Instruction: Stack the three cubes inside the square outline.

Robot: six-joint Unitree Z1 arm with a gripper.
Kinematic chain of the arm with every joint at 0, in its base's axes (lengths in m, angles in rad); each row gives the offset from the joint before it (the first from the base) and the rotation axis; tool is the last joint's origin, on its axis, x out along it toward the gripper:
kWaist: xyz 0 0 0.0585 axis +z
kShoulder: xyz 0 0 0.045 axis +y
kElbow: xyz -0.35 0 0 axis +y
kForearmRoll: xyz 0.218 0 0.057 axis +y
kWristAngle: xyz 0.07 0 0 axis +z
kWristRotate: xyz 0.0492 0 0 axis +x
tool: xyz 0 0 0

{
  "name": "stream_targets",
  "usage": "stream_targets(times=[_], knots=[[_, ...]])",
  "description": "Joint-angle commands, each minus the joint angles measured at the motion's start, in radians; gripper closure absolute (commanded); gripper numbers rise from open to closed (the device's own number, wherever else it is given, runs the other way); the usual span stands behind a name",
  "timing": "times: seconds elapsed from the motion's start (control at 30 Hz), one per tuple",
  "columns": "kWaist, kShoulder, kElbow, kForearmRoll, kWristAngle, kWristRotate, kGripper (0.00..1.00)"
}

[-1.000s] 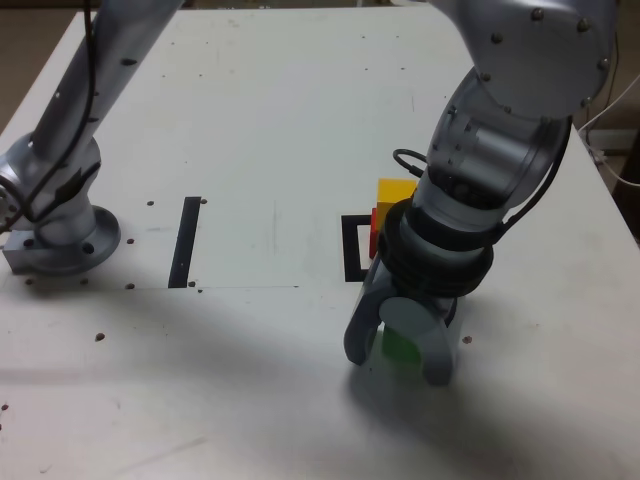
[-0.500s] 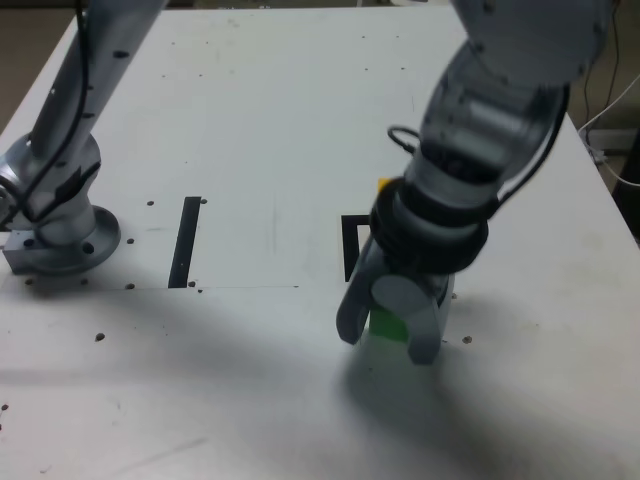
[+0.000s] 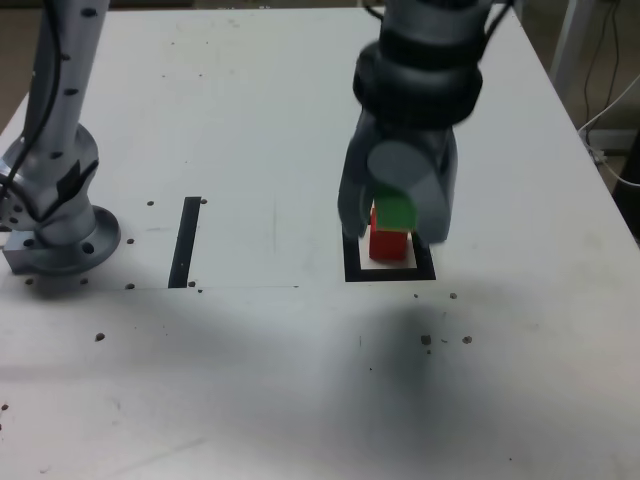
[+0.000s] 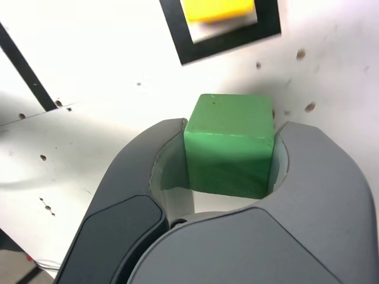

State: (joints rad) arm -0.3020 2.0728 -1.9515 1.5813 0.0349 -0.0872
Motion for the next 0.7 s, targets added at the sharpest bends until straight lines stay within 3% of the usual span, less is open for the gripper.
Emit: stream_targets(times=[0.0,0.37,0.67], knots=[[0.038,-0.017,-0.003,0.027,-0.006,0.012,0.75],[0.183,-0.022,0.021,0.024,-0.014,0.072,0.75],[0.229,0.006,0.023,0.017,-0.028,0.110,0.75]])
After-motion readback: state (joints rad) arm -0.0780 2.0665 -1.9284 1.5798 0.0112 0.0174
